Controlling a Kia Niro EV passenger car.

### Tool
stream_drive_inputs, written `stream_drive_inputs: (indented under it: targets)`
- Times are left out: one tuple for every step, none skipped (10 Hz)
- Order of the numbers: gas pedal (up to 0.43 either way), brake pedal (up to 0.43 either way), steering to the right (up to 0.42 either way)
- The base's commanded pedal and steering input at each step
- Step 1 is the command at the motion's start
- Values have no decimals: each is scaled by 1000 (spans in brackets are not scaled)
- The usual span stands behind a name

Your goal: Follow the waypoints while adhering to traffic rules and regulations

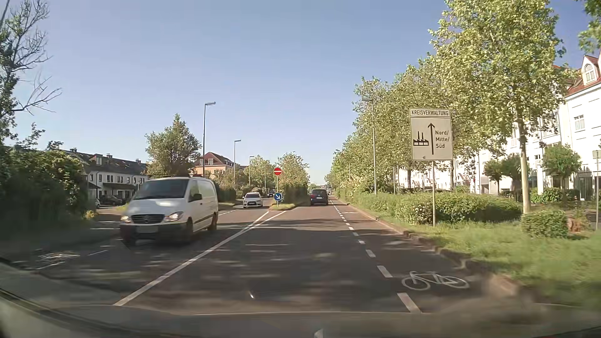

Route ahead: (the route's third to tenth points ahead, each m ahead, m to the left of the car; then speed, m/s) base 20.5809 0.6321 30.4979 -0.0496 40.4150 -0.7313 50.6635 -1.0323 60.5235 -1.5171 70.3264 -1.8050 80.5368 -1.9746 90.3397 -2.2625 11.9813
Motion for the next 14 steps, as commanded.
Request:
stream_drive_inputs:
  targets:
    - [79, 0, 6]
    - [79, 0, 7]
    - [79, 0, 7]
    - [79, 0, 7]
    - [79, 0, 10]
    - [79, 0, 12]
    - [67, 0, 12]
    - [67, 0, 11]
    - [67, 0, 10]
    - [67, 0, 8]
    - [67, 0, 8]
    - [67, 0, 8]
    - [67, 0, 8]
    - [67, 0, 7]
